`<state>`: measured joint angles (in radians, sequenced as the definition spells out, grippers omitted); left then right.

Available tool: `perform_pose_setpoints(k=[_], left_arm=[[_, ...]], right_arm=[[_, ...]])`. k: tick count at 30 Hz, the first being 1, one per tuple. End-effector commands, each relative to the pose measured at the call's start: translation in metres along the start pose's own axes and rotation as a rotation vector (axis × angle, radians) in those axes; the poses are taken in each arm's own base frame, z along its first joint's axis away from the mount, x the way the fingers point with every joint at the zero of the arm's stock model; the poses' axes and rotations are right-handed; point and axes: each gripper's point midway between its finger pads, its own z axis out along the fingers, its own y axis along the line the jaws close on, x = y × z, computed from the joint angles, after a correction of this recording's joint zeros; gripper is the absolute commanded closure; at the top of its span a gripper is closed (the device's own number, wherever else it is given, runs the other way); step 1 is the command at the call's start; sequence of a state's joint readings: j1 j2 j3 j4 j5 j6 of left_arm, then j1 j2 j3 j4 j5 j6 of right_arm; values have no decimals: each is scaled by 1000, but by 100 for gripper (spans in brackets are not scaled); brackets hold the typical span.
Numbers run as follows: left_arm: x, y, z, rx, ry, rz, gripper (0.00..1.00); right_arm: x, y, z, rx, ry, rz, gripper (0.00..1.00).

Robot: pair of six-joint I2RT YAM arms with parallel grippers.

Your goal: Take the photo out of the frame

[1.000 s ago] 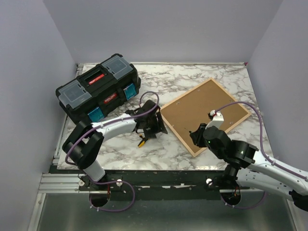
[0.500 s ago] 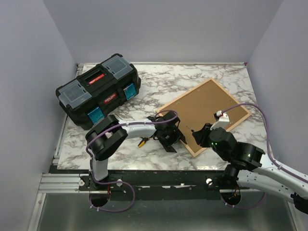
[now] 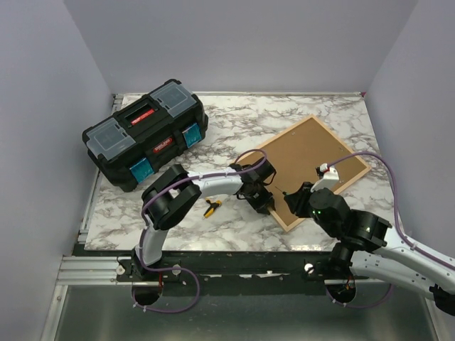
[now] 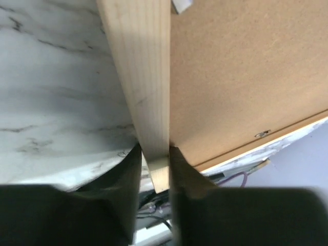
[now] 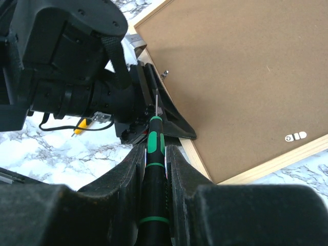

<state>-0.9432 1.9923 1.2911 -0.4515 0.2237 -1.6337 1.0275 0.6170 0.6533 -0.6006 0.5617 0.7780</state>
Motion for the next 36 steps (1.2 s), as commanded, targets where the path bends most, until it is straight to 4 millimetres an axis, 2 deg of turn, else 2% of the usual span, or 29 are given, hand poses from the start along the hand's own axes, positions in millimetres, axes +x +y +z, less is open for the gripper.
perform_pose_setpoints(k=[1, 2, 4, 6, 9, 11, 15, 19, 24, 25, 28, 30, 33, 36], left_arm=[[-47, 59, 15, -245, -172, 151, 93], [-56, 59, 11, -256, -208, 211, 99], [-68, 55, 2, -259, -260, 368, 100], [-72, 46, -3, -203, -249, 556, 100], [-76, 47, -9, -126, -238, 717, 100], [-87, 48, -16, -93, -251, 744, 100], [-94, 41, -23, -5, -182, 740, 100], [-91, 24, -24, 58, -155, 744, 100], [-84, 19, -22, 105, -126, 714, 100], [-84, 21, -24, 109, -127, 707, 97], [-88, 26, -36, 152, -157, 681, 63], [-92, 29, -51, 200, -175, 668, 48], [-104, 33, -83, 242, -218, 658, 41], [-112, 27, -134, 310, -296, 688, 36]], right_arm=[[-7, -1, -3, 7, -20, 12, 99], [-6, -1, -3, 6, -17, 11, 99], [-5, -1, -2, 6, -14, 10, 99], [-3, -1, -1, 6, -10, 7, 99], [0, -1, 2, 11, -3, -3, 99], [2, 0, 5, 13, 3, -10, 99], [7, 3, 9, 11, 16, -15, 99], [10, 7, 13, 3, 33, -19, 99], [13, 6, 16, 18, 42, -26, 99], [13, 6, 17, 23, 43, -30, 99], [14, 6, 21, 38, 48, -45, 99], [15, 8, 25, 48, 53, -49, 99], [19, 13, 34, 55, 64, -52, 99], [22, 20, 46, 70, 77, -75, 99]])
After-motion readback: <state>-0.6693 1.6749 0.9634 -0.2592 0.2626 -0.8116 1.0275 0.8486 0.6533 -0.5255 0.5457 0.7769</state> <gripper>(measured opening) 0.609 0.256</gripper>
